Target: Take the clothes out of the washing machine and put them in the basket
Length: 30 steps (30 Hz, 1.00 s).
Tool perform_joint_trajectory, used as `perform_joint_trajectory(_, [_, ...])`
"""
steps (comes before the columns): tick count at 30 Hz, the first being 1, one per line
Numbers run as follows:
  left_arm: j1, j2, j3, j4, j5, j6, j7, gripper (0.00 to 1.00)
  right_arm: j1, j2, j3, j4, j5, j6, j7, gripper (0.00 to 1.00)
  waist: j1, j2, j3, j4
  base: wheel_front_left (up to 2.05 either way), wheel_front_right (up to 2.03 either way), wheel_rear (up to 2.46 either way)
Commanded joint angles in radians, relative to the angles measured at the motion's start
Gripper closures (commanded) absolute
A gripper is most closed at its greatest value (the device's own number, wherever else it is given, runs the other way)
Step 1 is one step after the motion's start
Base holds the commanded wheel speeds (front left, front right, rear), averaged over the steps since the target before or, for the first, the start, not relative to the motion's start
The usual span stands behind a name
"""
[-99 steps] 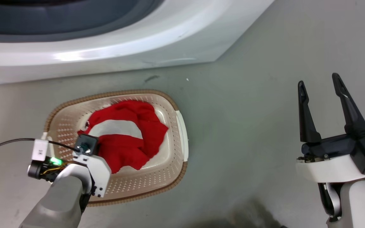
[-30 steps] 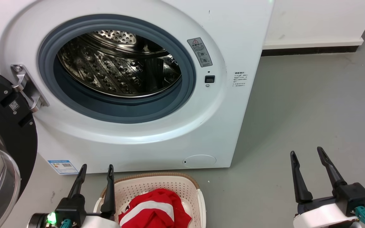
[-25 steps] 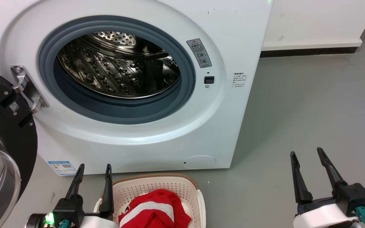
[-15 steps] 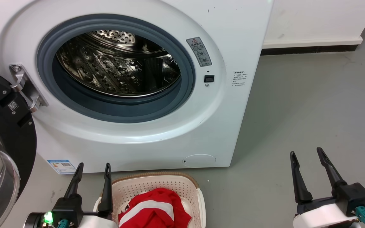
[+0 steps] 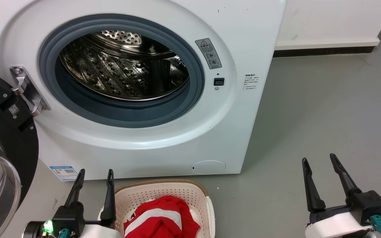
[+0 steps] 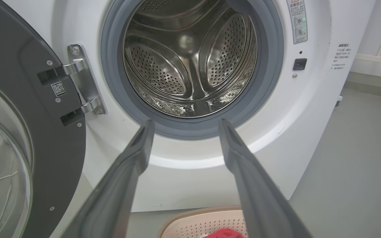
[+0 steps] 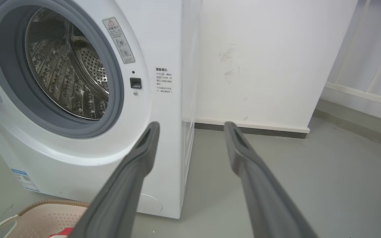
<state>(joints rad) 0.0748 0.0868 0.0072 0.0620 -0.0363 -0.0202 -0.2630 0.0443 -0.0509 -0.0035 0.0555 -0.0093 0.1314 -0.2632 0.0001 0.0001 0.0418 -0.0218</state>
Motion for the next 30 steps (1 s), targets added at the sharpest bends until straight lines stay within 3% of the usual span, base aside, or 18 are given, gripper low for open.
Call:
perform_joint_trajectory(1, [-0.010, -0.003, 0.003, -0.002, 0.008, -0.003, -0.003, 0.00, -0.010, 0.001, 0.000, 0.001, 0.002, -0.001, -0.002, 0.00, -0.0001, -0.0001, 0.001, 0.000, 0.00, 0.00, 0.00])
perform_joint_trajectory(6, [-0.010, -0.013, 0.015, 0.001, -0.031, -0.023, -0.003, 0.00, -0.011, 0.001, 0.000, 0.003, -0.001, -0.001, -0.002, 0.00, -0.0001, -0.0001, 0.002, 0.000, 0.00, 0.00, 0.00])
perform_joint_trajectory(7, [-0.001, -0.010, 0.012, 0.004, -0.037, -0.024, 0.000, 1.00, -0.001, 0.000, 0.000, 0.002, 0.001, 0.000, 0.000, 1.00, -0.0001, -0.0001, 0.002, 0.000, 0.00, 0.00, 0.00])
perform_joint_trajectory(10, [0.001, -0.011, 0.010, 0.031, -0.047, -0.025, 0.009, 1.00, 0.009, 0.000, 0.002, 0.023, 0.011, 0.000, 0.001, 1.00, -0.0001, -0.0001, 0.002, 0.000, 0.00, 0.00, 0.00])
perform_joint_trajectory(13, [-0.018, -0.013, 0.023, 0.049, -0.155, -0.031, 0.041, 1.00, 0.002, -0.006, 0.003, 0.028, 0.135, 0.000, 0.020, 1.00, -0.0001, -0.0001, 0.000, 0.001, 0.00, 0.00, 0.00])
perform_joint_trajectory(30, [-0.053, -0.018, 0.038, 0.072, -0.476, -0.049, 0.112, 1.00, -0.040, -0.025, 0.001, 0.067, 0.492, 0.000, 0.082, 1.00, -0.0001, -0.0001, -0.005, 0.004, 0.00, 0.00, 0.00])
